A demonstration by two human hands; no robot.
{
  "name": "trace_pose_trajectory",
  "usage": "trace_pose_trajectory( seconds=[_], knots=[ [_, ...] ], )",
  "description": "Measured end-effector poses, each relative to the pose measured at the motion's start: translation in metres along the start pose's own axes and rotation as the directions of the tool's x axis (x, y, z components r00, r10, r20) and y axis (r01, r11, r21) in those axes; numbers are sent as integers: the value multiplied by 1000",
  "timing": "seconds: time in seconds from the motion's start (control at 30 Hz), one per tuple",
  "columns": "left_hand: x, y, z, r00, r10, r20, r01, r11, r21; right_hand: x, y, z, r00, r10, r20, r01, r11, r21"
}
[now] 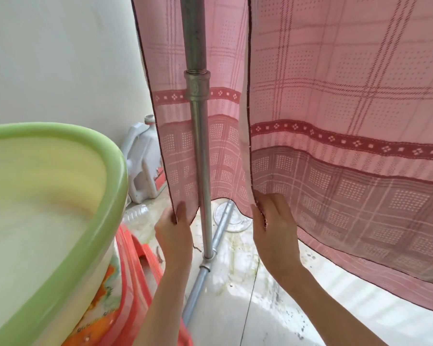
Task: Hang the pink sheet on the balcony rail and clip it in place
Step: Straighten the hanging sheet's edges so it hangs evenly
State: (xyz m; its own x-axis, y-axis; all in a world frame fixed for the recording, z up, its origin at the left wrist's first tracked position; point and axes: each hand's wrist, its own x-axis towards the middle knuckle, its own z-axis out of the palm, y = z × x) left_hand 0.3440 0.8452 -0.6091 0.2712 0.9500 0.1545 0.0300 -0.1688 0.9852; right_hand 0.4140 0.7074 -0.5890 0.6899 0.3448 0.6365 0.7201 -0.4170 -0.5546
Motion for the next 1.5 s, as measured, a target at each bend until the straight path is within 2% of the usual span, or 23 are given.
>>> trace_pose_trajectory(
  seconds=[0.1, 0.2, 0.3, 0.4, 0.63, 0.7, 0.8, 0.87, 0.97, 1.17, 1.3, 1.43, 1.5],
  knots=[
    [-20, -19, -9, 995, -73, 75, 82, 989, -124, -8, -6, 10, 995, -93, 26, 94, 995, -17],
    [-33, -20, -14, 988, -95, 125, 119, 971, -208, -14, -7, 25, 976, -166, 139, 173, 984, -35],
    [-37, -13, -16, 988, -113, 100, 137, 950, -281, -13, -3, 43, 946, -191, 261, 235, 961, -148],
    [-33, -13, -16, 992, -104, 68, 117, 965, -236, -9, -1, 53, 926, -165, 338, 220, 967, -131],
    [-31, -18, -12, 986, -84, 145, 116, 966, -232, -18, -15, 68, 918, -129, 375, 80, 986, 143],
    [-32, -20, -11, 981, -61, 185, 98, 975, -198, -16, -18, 68, 897, -103, 430, 14, 979, 204],
    [-35, -21, -10, 970, -7, 242, 44, 988, -150, -16, -20, 69, 911, -69, 406, -86, 932, 352],
    [-36, -22, -12, 964, 10, 264, 27, 990, -138, -16, -18, 67, 915, 7, 403, -196, 882, 428],
    [-35, -28, -17, 959, 18, 281, 7, 996, -88, -16, -20, 59, 871, 94, 482, -357, 795, 491],
    [-35, -33, -27, 927, 173, 334, -223, 968, 116, -22, -26, 51, 856, 68, 513, -392, 731, 558],
    [-38, -30, -35, 884, 197, 423, -292, 941, 171, -24, -22, 40, 799, 81, 596, -555, 480, 679],
    [-39, -30, -36, 853, 178, 491, -303, 935, 186, -26, -16, 36, 770, 112, 628, -590, 499, 634],
    [-41, -26, -35, 874, 233, 426, -363, 897, 253, -28, -16, 34, 768, 126, 628, -597, 494, 632]
  ],
)
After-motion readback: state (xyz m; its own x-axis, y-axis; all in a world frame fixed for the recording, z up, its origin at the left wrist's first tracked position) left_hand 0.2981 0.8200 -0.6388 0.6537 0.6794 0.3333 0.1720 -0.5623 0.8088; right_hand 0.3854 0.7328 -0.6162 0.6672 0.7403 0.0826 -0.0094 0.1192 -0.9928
